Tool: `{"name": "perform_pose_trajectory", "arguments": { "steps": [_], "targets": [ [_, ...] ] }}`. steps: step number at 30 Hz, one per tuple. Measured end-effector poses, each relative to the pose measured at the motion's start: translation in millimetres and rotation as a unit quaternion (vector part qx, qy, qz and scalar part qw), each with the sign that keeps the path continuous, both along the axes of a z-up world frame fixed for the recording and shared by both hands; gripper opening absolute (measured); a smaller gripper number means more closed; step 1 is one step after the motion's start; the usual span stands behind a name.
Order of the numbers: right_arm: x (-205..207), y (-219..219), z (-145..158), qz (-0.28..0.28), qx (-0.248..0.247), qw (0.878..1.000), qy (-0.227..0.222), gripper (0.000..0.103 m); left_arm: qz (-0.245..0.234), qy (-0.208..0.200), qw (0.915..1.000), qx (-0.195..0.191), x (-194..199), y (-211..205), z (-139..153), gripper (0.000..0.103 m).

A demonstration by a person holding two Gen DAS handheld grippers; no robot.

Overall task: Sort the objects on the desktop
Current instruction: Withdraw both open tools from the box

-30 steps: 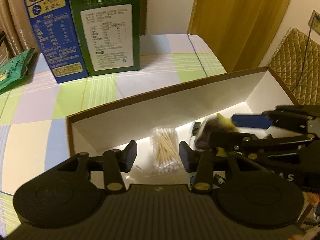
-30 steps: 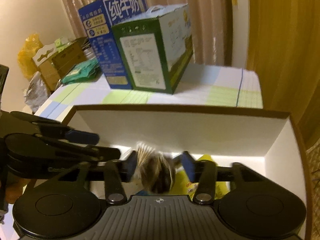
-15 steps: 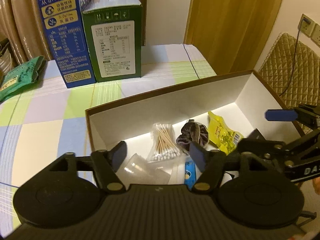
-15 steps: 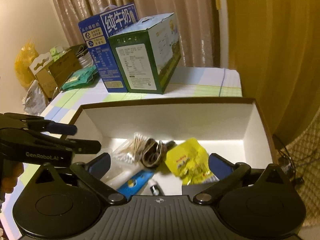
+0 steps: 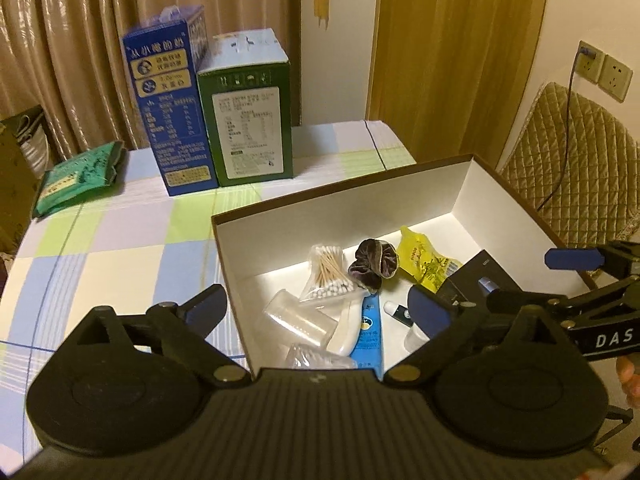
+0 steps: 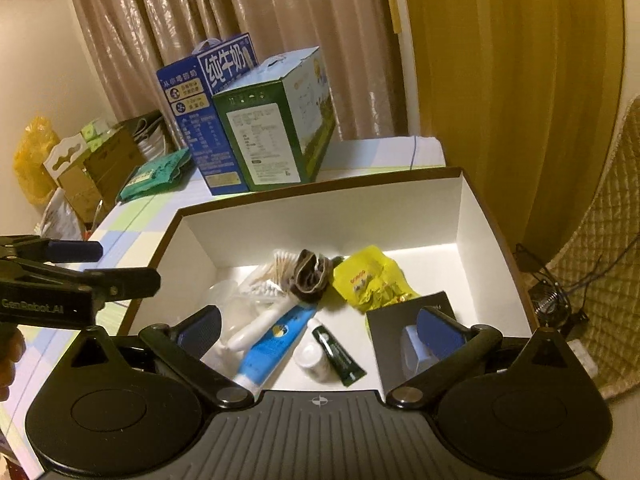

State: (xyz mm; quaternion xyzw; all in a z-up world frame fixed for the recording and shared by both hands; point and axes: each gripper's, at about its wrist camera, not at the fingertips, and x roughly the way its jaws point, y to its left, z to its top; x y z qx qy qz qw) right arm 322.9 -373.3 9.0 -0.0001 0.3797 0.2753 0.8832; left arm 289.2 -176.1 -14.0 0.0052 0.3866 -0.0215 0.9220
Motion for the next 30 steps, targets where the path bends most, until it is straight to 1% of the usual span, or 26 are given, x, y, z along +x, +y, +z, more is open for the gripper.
{"name": "perform_pose_trajectory", "arguments": {
  "steps": [4,6,9,11,17,24,30],
  "targets": [
    [-15,0,7,-0.007,-0.001,1.000,-0.010,0.101,0.005,-0.016,0.9999,0.004,-19,-2,10,0.097],
    [-22,1,9,-0.012,-0.005,1.000,-0.014,0.101,0.008,-0.023,0.9997,0.005,-28,-3,14,0.100],
    [-33,2,11,-0.018,-0.014,0.999,-0.022,0.101,0.008,-0.037,0.9991,0.016,-42,-6,18,0.101],
    [-39,0,12,-0.018,-0.015,0.999,-0.022,0.101,0.008,-0.042,0.9989,0.016,-51,-7,20,0.102],
    [-59,-3,17,-0.021,-0.005,1.000,-0.018,0.101,0.006,-0.037,0.9993,0.005,-73,-5,22,0.102],
    [-80,-1,20,-0.019,-0.036,0.998,-0.039,0.101,0.014,-0.037,0.9991,-0.013,-95,-3,29,0.102],
    [-92,-4,13,-0.018,-0.036,0.999,-0.025,0.101,0.023,-0.027,0.9992,-0.018,-108,-2,25,0.102]
  ]
}}
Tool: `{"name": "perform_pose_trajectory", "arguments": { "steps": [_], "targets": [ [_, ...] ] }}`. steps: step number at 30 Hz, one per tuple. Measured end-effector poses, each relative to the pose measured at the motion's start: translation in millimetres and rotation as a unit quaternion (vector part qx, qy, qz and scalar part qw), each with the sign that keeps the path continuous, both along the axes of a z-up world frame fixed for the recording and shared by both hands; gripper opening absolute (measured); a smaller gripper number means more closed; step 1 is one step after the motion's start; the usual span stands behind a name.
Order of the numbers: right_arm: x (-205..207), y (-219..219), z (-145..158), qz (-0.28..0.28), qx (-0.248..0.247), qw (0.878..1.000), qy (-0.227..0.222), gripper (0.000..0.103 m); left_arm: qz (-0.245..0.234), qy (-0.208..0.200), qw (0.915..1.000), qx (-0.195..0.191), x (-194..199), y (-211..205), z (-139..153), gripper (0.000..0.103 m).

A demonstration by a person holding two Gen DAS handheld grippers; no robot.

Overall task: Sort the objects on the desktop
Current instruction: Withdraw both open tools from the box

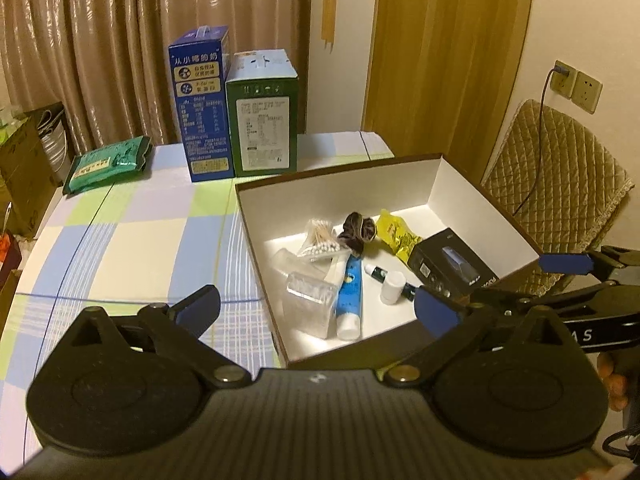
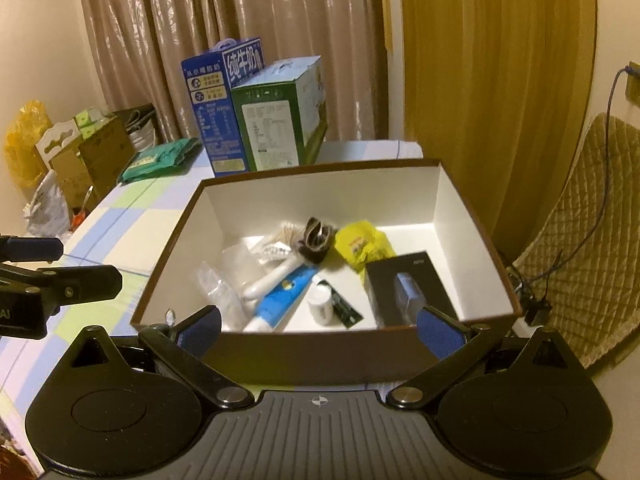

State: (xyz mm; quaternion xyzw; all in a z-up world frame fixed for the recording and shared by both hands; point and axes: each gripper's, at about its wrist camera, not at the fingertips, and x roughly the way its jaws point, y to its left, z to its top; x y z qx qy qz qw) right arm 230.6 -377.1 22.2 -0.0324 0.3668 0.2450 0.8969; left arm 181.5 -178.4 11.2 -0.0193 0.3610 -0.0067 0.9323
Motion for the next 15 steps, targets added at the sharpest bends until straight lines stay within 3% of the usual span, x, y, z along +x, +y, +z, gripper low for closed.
{"name": "perform_pose_trajectory", "arguments": {
  "steps": [15],
  "targets": [
    [-22,-8,-8,-0.007,0.007,1.000,0.021,0.101,0.004,0.030,0.9995,0.004,-22,-7,-19,0.102]
  ]
}}
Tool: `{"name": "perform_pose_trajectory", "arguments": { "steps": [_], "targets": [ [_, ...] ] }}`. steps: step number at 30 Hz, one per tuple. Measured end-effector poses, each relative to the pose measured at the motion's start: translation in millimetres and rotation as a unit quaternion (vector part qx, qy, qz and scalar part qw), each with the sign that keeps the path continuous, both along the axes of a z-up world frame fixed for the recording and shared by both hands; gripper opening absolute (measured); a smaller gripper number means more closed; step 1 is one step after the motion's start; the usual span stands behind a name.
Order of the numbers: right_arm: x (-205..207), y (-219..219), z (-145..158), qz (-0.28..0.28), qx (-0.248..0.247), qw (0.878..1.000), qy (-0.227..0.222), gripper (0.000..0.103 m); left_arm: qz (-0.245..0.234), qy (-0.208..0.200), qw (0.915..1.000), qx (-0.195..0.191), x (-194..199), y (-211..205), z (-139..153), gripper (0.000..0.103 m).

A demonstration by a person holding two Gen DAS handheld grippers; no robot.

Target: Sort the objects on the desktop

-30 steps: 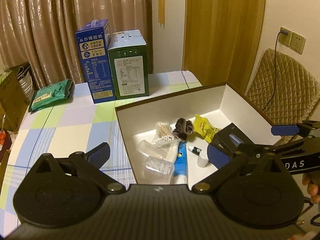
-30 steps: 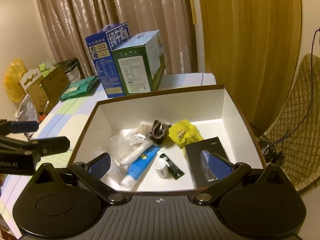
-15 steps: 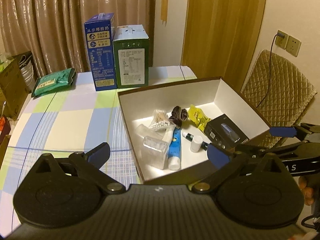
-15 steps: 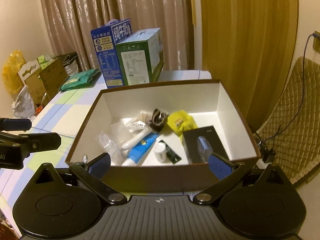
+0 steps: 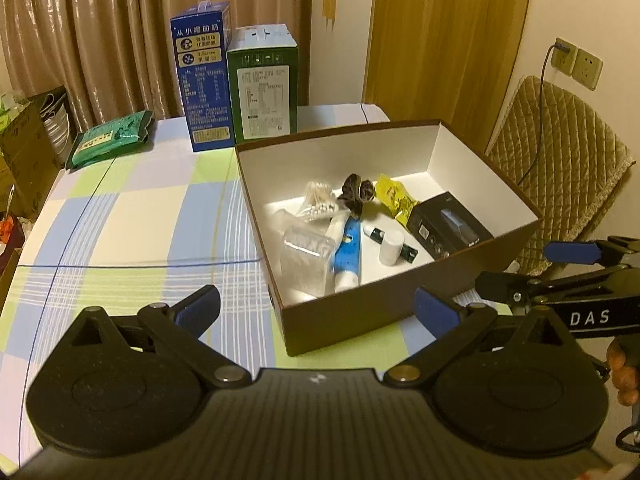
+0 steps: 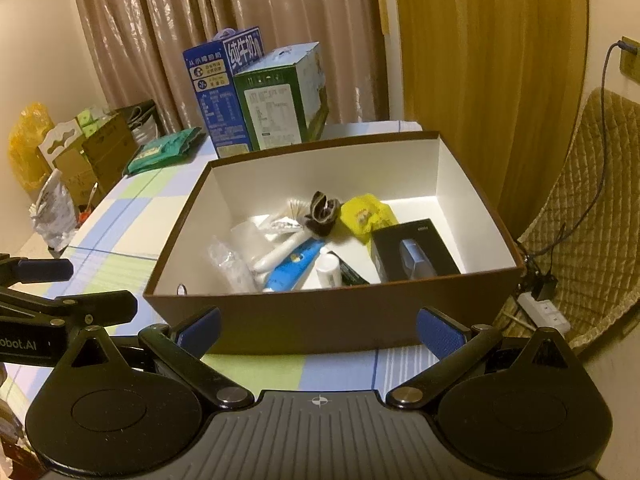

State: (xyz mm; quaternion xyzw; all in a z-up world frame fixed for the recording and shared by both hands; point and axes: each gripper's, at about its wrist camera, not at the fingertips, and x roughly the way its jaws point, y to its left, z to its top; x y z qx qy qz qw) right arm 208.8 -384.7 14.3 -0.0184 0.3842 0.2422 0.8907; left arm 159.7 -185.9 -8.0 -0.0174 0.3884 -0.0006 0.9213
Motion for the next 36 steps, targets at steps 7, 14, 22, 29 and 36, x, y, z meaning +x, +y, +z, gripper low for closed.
{"name": "perform_pose_trajectory", "arguments": {
  "steps": [7,14,22,29,36],
  "targets": [
    [-12,2,-6,0.008,-0.002,1.000,0.011,0.101,-0.001,0.009,1.0000,0.003,-8,-3,-5,0.102],
    [-18,2,-12,0.005,-0.004,1.000,0.023,0.101,0.001,0.014,0.9999,0.008,-14,-5,-10,0.102],
    [-23,-2,-23,-0.005,-0.010,0.999,0.041,0.101,0.007,0.030,0.9995,0.009,-18,-4,-23,0.102],
    [-23,-7,-29,-0.016,-0.009,0.998,0.053,0.101,0.008,0.038,0.9992,0.007,-18,-6,-30,0.102],
    [-18,-9,-29,-0.024,-0.003,0.998,0.050,0.101,0.011,0.040,0.9991,0.005,-13,-7,-32,0.102]
  ]
}}
